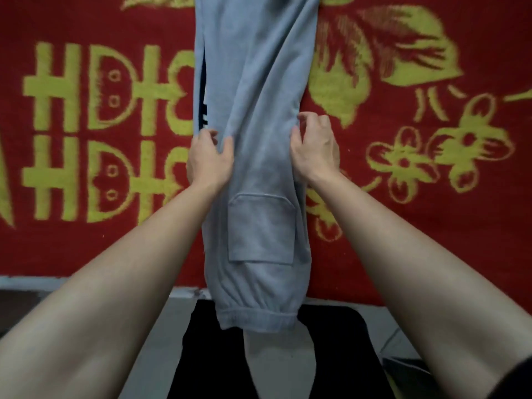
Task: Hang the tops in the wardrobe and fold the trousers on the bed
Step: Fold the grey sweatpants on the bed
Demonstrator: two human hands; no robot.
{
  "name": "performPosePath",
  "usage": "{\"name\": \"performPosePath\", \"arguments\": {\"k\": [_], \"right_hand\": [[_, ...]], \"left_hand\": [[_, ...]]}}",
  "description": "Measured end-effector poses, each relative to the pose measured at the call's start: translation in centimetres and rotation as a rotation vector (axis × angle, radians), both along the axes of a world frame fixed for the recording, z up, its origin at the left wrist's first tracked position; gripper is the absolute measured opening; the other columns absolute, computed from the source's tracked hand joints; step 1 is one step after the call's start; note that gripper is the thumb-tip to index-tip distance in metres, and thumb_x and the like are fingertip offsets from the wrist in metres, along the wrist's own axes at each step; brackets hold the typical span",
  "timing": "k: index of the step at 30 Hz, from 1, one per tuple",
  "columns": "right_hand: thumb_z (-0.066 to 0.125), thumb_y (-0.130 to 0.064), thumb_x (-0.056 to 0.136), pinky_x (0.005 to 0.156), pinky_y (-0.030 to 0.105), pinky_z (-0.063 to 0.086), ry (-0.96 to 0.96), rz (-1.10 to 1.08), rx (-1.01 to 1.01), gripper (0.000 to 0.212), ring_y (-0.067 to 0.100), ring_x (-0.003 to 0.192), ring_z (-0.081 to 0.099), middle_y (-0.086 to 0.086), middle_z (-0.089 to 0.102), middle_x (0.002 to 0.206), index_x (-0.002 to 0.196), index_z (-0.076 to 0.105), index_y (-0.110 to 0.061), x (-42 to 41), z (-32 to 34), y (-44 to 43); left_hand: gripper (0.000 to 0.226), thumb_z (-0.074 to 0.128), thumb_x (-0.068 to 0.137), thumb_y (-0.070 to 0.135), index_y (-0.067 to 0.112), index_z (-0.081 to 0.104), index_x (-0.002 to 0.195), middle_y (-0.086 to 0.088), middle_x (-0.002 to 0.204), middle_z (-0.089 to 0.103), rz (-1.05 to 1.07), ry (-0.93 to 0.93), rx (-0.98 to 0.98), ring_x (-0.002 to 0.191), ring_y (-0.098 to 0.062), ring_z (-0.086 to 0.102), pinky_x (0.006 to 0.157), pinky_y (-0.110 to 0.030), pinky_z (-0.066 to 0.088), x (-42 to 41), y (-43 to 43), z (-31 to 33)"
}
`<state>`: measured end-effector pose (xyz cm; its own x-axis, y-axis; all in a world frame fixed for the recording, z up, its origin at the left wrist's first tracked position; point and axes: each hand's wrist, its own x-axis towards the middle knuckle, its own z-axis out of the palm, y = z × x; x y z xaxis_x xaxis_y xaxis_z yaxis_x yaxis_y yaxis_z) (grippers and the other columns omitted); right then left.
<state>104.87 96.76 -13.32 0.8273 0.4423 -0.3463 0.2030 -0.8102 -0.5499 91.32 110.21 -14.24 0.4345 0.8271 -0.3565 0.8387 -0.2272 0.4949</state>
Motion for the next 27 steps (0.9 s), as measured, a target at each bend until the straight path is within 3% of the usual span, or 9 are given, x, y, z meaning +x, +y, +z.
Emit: {"name": "performPosePath", "arguments": {"k": [4,8,11,14,17,20,23,25,27], "right_hand": [[0.040,-0.043,0.103,0.098,0.037,0.041,-0.014,-0.115,-0.084,0.040,0.027,0.124,0.053,0.007,0.055,0.134,0.133,0.054,-0.021,2.8,-3.7,3.4],[0.035,-0.045,0.104,0.086,0.037,0.041,-0.066,-0.143,-0.099,0.040,0.028,0.117,0.058,0.005,0.064,0.125,0.127,0.056,-0.020,3.4,-5.7,4.3],[0.034,-0.042,0.105,0.069,0.032,0.033,-0.240,-0.136,-0.020,0.037,0.028,0.101,0.063,0.002,0.069,0.111,0.122,0.056,-0.018,2.8,-5.6,4.8],[0.035,-0.042,0.105,0.067,0.035,0.035,-0.378,-0.105,0.133,0.038,0.031,0.094,0.064,0.003,0.069,0.107,0.122,0.057,-0.015,2.7,-5.5,5.5],[0.034,-0.044,0.104,0.071,0.038,0.037,-0.305,0.016,-0.013,0.041,0.038,0.101,0.061,0.008,0.063,0.118,0.129,0.052,-0.016,2.6,-7.3,5.2],[0.037,-0.043,0.103,0.073,0.039,0.035,-0.241,-0.025,-0.110,0.042,0.037,0.108,0.060,0.009,0.059,0.125,0.134,0.048,-0.017,2.4,-8.3,5.5],[0.044,-0.035,0.098,0.094,0.040,0.042,-0.419,0.005,-0.019,0.050,0.029,0.122,0.054,0.010,0.050,0.138,0.144,0.045,-0.014,1.8,-7.6,6.4],[0.046,-0.029,0.098,0.108,0.041,0.037,-0.594,0.104,0.047,0.052,0.031,0.136,0.044,0.018,0.040,0.150,0.147,0.045,-0.012,1.9,-7.0,6.9],[0.041,-0.033,0.102,0.115,0.045,0.028,-0.622,0.295,0.016,0.053,0.035,0.146,0.030,0.022,0.028,0.158,0.152,0.039,-0.015,2.6,-7.2,7.6]], "left_hand": [[0.056,0.054,0.091,0.057,0.015,0.051,0.128,-0.007,0.128,0.056,-0.098,0.061,0.068,0.117,-0.027,0.055,0.093,-0.038,0.044,5.0,2.9,-3.2],[0.041,0.041,0.100,0.046,0.010,0.055,0.111,-0.014,0.114,0.064,-0.114,0.113,0.150,0.107,-0.035,0.059,0.075,-0.037,0.040,6.7,4.9,-4.8],[0.038,0.035,0.104,0.039,0.007,0.054,0.111,-0.012,0.105,0.067,0.006,-0.036,0.237,0.097,-0.033,0.061,0.066,-0.033,0.033,5.5,6.1,-4.5],[0.039,0.037,0.103,0.038,0.004,0.054,0.108,-0.012,0.099,0.067,0.066,-0.147,0.311,0.091,-0.033,0.059,0.063,-0.030,0.024,3.6,7.1,-4.9],[0.045,0.033,0.103,0.049,0.009,0.053,0.107,-0.009,0.102,0.066,0.071,0.012,0.223,0.095,-0.033,0.059,0.066,-0.031,0.029,2.3,7.9,-6.9],[0.047,0.031,0.102,0.052,0.011,0.052,0.106,-0.008,0.104,0.066,0.068,0.100,0.161,0.096,-0.031,0.060,0.069,-0.033,0.032,2.3,8.5,-8.3],[0.049,0.028,0.102,0.053,0.010,0.050,0.103,-0.005,0.091,0.063,0.094,0.041,0.175,0.087,-0.030,0.059,0.066,-0.035,0.034,2.2,8.4,-8.0],[0.049,0.026,0.103,0.053,0.010,0.048,0.101,0.000,0.080,0.055,0.080,-0.004,0.210,0.076,-0.027,0.055,0.063,-0.036,0.031,2.0,8.3,-7.8],[0.049,0.023,0.103,0.053,0.010,0.046,0.103,-0.001,0.077,0.056,0.053,-0.017,0.231,0.075,-0.030,0.057,0.062,-0.036,0.031,1.8,8.2,-7.8]]}}
